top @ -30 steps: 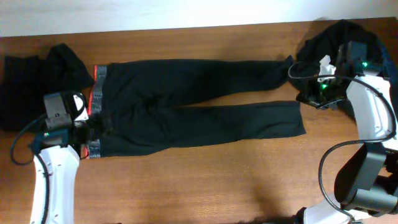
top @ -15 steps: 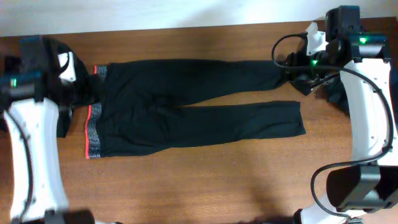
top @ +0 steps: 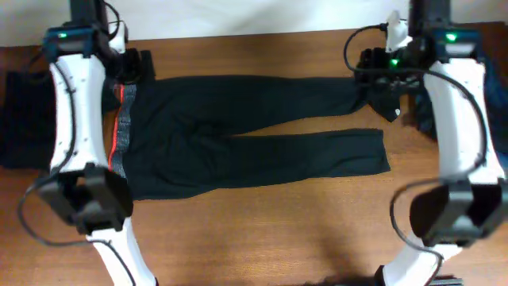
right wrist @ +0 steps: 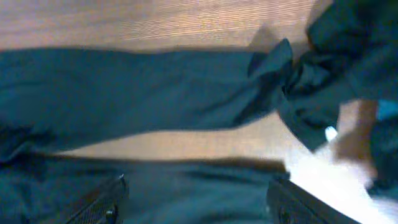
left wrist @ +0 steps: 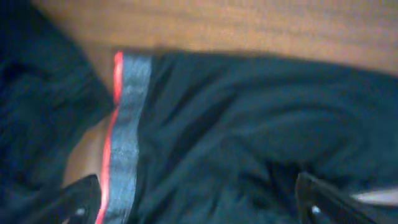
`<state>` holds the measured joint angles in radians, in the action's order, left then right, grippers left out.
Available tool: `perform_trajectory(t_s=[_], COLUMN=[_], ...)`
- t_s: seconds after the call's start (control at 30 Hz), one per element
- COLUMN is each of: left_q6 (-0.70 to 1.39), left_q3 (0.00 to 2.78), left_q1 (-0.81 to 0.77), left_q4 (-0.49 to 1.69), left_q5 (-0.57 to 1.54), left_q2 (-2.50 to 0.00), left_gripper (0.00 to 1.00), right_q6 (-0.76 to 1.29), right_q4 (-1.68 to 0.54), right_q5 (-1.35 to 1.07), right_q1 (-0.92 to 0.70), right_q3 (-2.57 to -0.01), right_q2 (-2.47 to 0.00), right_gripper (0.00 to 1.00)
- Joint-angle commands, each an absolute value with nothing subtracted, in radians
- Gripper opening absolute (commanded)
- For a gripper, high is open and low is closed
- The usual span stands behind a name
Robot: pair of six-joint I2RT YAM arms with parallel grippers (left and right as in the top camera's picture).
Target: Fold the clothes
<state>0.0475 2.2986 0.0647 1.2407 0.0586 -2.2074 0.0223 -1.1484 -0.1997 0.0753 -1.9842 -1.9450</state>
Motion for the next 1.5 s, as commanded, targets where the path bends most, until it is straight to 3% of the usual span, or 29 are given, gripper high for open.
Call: perform_trajectory(t_s=[0.0,0.43,1.47], left_q6=[0.046,0.052,0.112], left_q3=[2.323,2.323,2.323], left_q1=[0.049,0.032,-0.012], left_q4=[1.167,0.863,0.806], left_q5=[0.091,0.082,-0.023], left_q2=[-2.268,-2.416,-2.596], left_gripper=[0.99,0.99,0.98], right_q6=[0.014,0.015,0.026], right_q4=[-1.082,-0.806,-0.717], right_q5=[-0.186,-0.167,-0.119], right_q1=[0.048,0.005,0.000], right_q3=[-1.998,-1.998,-1.998], right_q2=[-2.019,-2.187,-2.386], right_gripper=[0.76,0.76,0.75])
